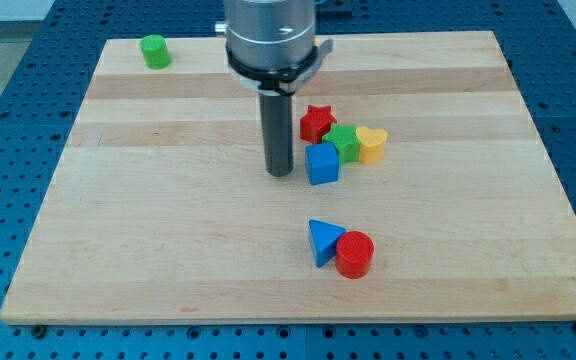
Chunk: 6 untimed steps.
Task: Move the blue cube away from the green star
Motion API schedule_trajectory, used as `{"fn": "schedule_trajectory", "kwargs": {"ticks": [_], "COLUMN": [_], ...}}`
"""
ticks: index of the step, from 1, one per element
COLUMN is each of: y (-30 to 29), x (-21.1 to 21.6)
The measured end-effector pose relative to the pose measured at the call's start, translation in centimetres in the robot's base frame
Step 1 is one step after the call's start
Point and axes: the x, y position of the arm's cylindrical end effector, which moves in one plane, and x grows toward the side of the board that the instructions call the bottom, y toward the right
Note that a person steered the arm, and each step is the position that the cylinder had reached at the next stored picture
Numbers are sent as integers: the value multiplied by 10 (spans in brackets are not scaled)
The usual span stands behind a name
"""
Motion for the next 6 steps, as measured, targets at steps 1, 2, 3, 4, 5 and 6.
{"fn": "schedule_trajectory", "kwargs": {"ticks": [1,2,3,4,5,6], "y": [1,14,49,86,117,101], "x": [0,-10,-2,17,31,37]}}
